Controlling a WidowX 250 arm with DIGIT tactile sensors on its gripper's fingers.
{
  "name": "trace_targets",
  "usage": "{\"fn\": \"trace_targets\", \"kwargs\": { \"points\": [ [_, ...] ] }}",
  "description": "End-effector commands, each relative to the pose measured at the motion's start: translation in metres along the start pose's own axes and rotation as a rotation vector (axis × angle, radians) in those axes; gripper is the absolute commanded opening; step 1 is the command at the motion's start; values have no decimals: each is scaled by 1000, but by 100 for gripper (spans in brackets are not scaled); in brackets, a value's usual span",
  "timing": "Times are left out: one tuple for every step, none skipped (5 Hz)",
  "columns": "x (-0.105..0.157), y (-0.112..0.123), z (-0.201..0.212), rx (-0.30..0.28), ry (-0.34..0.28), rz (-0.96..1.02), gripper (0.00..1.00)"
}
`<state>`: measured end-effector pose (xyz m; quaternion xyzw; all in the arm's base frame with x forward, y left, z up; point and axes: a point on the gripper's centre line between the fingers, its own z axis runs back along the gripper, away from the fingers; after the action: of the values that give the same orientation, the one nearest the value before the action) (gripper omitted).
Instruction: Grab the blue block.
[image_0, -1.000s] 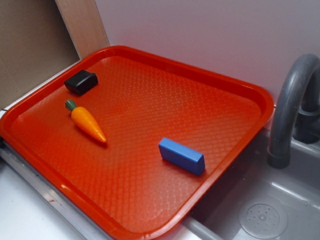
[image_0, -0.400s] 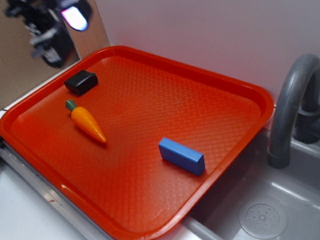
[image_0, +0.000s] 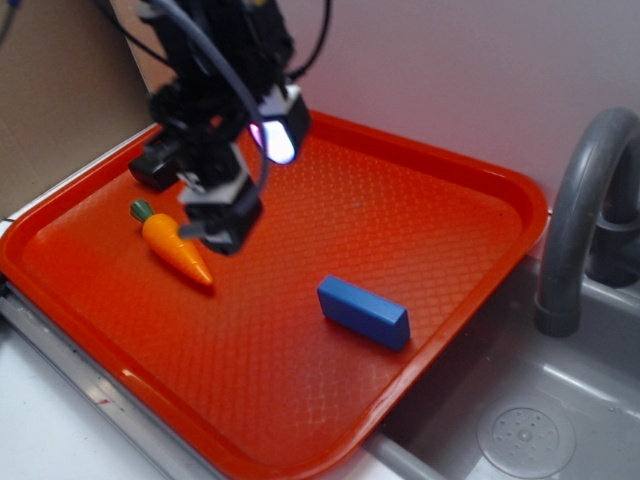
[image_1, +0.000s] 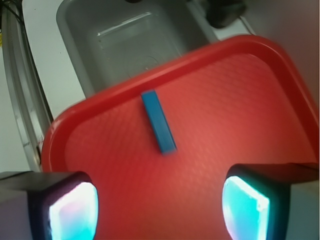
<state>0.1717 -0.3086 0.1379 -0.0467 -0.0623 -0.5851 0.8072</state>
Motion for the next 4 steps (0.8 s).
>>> {"fn": "trace_targets", "kwargs": {
  "points": [
    [23,-23,-20,124,111,-21,100],
    [33,-20,-32,148,155,-1,100],
    [31,-16,-44,141,189,-12,100],
    [26,-17,-58,121,226,-23,100]
  ]
}}
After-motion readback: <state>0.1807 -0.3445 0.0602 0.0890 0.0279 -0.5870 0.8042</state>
